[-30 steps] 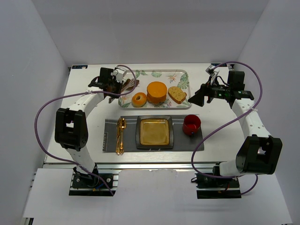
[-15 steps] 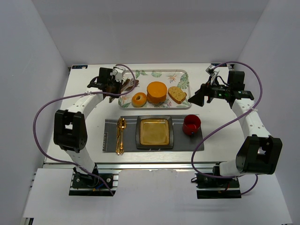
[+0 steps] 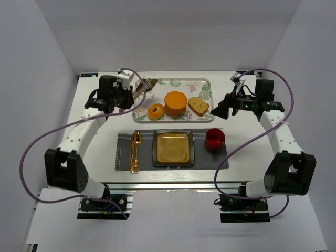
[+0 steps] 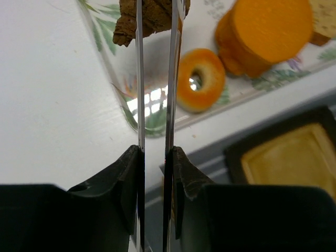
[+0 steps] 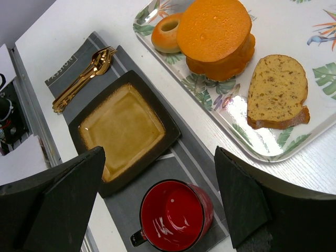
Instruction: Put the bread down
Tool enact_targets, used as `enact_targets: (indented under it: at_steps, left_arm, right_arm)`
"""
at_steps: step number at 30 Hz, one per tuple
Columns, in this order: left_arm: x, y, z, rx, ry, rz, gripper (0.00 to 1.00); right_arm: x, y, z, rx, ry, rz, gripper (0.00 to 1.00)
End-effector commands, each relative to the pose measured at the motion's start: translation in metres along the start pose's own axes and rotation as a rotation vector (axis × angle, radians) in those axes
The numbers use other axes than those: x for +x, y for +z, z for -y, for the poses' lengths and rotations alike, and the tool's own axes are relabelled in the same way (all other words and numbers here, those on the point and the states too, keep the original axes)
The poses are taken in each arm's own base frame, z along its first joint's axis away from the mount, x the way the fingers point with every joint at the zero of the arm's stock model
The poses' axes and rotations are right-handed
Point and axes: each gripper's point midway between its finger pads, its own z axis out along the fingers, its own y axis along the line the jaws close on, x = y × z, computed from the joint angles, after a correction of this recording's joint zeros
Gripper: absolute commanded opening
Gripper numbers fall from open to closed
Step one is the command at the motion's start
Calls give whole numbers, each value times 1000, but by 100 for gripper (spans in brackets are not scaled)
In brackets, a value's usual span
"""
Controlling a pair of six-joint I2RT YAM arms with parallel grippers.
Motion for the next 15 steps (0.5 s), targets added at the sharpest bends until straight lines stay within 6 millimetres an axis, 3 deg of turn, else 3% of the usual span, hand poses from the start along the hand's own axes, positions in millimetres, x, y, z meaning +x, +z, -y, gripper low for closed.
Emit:
enact_targets:
  at_steps: [1,3,5,6,7,11,15]
  left_arm:
    - [-11,-48,34,115,-18,77,0]
    - [8,-61,48,163,-32,53,0]
    - [12,-88,71,243,-27,83,0]
    - [26,-92,77,267,-30,68,0]
    - [23,-111,89,301,-6,117,0]
    - [48,-140,115,390,-30,113,0]
    - [77,-149,136,474,-46,41,0]
  right_arm:
    - [-16,-5,-7,-12,-42,34,89]
    - [-17,-5,-7,-14,-41,33,89]
    - [-17,-5,-7,-14,-43,28,89]
    - [-19,-6,-7,-14,-49,29,89]
    - [-18,-6,-7,-15,-51,24,89]
    - [-20,-7,-8,-21,-67,24,89]
    - [-23,-7,-8,-29,-83,28,84]
